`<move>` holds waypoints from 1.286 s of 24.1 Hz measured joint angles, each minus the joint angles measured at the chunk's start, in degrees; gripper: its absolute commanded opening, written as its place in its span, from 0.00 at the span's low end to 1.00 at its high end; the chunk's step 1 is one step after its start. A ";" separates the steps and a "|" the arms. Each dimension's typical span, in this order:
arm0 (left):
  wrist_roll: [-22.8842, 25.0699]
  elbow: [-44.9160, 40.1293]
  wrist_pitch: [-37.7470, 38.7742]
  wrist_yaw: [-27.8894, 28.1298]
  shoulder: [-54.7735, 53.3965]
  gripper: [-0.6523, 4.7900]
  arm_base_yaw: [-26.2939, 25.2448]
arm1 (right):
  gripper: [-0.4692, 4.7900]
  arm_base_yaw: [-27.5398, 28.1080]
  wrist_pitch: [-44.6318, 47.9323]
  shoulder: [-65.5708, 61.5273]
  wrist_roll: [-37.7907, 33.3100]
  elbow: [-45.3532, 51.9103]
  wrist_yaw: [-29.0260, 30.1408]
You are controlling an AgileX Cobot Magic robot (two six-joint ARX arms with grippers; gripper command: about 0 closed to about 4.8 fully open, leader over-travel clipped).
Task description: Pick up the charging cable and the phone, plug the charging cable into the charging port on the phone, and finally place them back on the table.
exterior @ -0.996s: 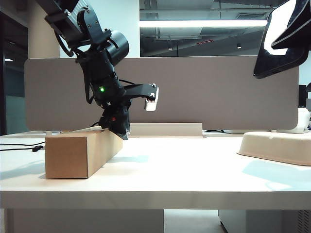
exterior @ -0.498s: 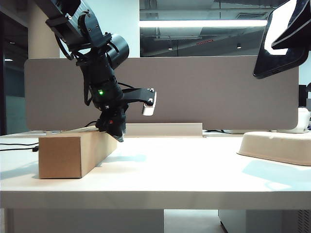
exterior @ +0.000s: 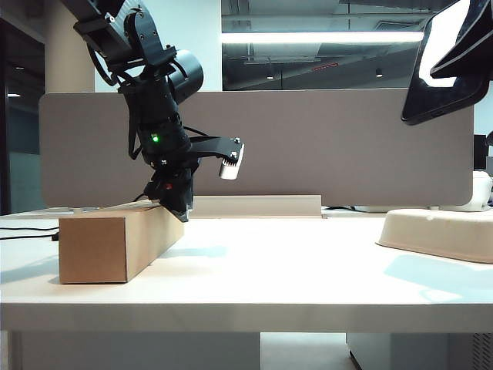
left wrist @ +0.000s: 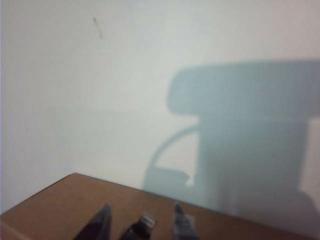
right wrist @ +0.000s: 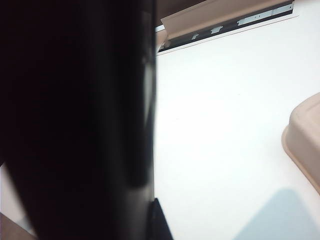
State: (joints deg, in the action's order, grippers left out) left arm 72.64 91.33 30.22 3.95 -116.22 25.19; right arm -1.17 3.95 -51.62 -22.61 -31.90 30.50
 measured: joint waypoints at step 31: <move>2.45 0.00 -1.20 4.22 0.46 0.14 -0.85 | 0.09 0.02 0.00 0.00 0.00 0.02 -0.48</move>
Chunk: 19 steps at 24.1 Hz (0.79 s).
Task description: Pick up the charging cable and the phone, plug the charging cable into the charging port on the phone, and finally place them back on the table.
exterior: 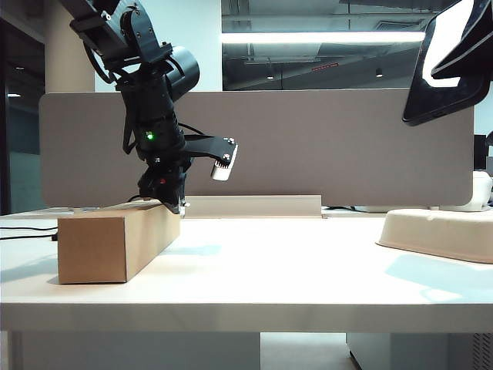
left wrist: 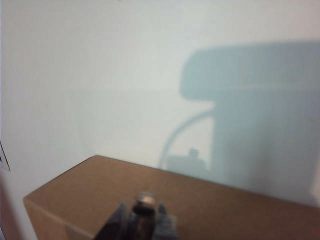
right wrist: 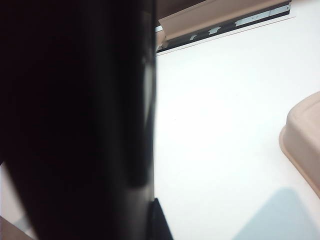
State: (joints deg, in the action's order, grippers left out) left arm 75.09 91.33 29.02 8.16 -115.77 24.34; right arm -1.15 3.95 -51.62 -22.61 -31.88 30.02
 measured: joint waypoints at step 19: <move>-26.69 0.02 0.42 -19.19 13.33 0.11 0.44 | 0.09 0.00 4.72 0.00 -0.04 0.00 -0.46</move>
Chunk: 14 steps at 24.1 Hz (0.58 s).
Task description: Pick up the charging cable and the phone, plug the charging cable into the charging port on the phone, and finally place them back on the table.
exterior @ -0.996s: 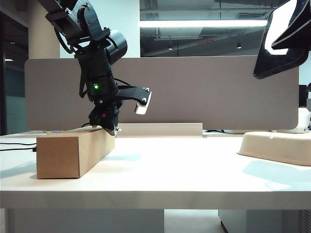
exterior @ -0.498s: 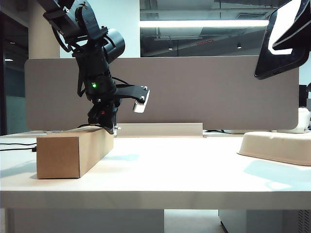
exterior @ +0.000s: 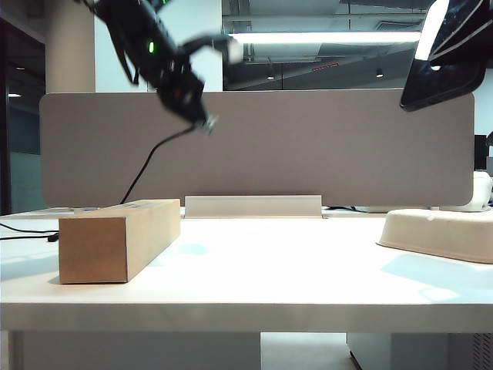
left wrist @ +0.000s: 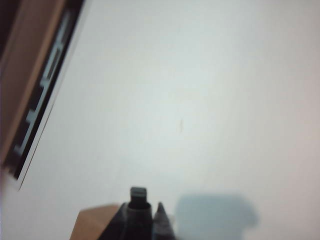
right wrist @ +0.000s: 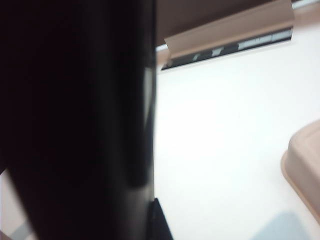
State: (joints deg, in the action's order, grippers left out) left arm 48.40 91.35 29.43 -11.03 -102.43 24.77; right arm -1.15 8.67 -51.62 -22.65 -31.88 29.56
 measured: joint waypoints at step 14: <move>-10.62 -5.77 10.47 -2.91 12.90 0.11 6.34 | 0.09 -0.04 4.70 2.34 -4.31 0.00 2.47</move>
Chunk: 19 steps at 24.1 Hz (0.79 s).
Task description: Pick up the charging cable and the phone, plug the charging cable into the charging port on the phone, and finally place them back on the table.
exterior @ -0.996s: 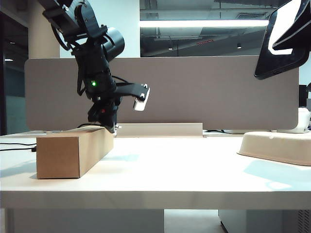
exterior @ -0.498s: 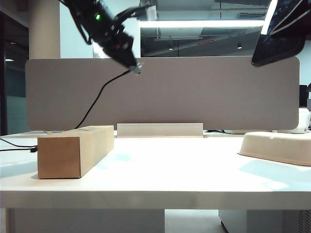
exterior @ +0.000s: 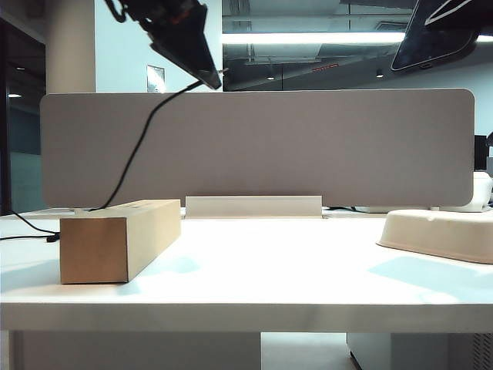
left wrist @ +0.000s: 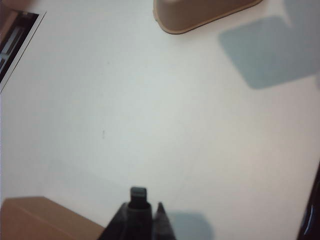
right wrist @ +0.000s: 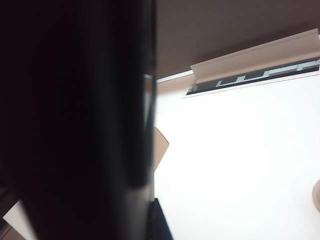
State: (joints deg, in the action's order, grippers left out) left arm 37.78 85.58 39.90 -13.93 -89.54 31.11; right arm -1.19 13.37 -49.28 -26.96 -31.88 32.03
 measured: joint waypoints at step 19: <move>-29.42 -28.65 -28.00 17.18 12.94 0.11 24.87 | 0.09 -19.58 -2.27 1.01 0.04 0.00 -11.63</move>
State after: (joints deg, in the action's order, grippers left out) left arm 8.36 56.93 11.90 3.25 -76.60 55.99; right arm -20.78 11.09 -48.27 -26.92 -31.88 20.40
